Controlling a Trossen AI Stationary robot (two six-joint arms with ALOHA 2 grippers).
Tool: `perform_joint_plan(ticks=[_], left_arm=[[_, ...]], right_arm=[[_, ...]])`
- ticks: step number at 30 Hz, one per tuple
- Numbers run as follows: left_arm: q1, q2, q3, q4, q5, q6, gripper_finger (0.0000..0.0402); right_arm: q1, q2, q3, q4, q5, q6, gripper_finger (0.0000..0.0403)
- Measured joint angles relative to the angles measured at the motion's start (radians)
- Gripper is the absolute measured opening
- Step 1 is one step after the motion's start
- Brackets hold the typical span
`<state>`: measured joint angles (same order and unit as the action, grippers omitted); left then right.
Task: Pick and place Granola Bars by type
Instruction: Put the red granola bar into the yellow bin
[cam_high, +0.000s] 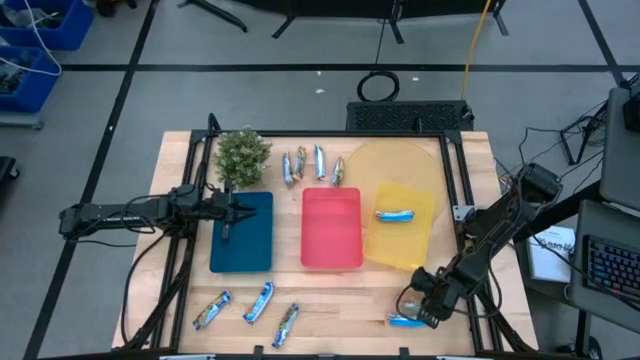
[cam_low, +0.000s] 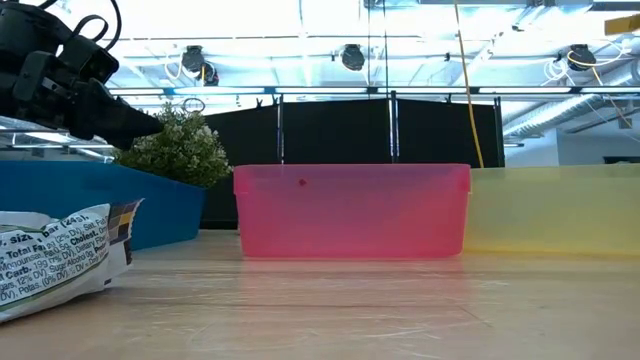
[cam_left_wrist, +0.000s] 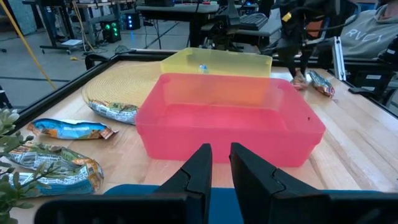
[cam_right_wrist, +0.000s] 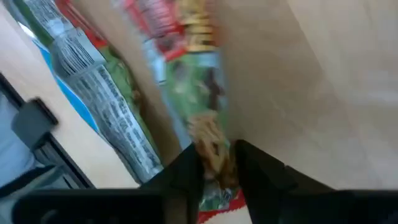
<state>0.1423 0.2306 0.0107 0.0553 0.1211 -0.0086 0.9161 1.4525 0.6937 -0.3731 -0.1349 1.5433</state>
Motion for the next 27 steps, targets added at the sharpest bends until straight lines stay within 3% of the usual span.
perform_joint_plan(ticks=[4, 8, 14, 18, 23, 27], left_arm=[[0.0, 0.0, 0.0, 0.0, 0.0, 0.0, 0.0067], [0.0, 0.0, 0.0, 0.0, 0.0, 0.0, 0.0067], [0.0, 0.0, 0.0, 0.0, 0.0, 0.0, 0.0067], [0.0, 0.0, 0.0, -0.001, 0.0, 0.0, 0.0067], [0.0, 0.0, 0.0, -0.001, 0.0, 0.001, 0.0067], [0.0, 0.0, 0.0, -0.001, 0.0, 0.001, 0.0067]], right_arm=[[0.0, -0.003, 0.0, 0.015, -0.026, -0.041, 0.0018], [0.004, -0.05, 0.0, 0.056, 0.012, -0.067, 0.0009], [0.023, -0.213, 0.019, 0.047, 0.25, -0.188, 0.0006], [0.015, -0.35, 0.019, -0.056, 0.451, -0.324, 0.0005], [-0.102, -0.481, 0.019, -0.311, 0.652, -0.431, 0.0005], [-0.291, -0.519, 0.019, -0.444, 0.609, -0.493, 0.0005]])
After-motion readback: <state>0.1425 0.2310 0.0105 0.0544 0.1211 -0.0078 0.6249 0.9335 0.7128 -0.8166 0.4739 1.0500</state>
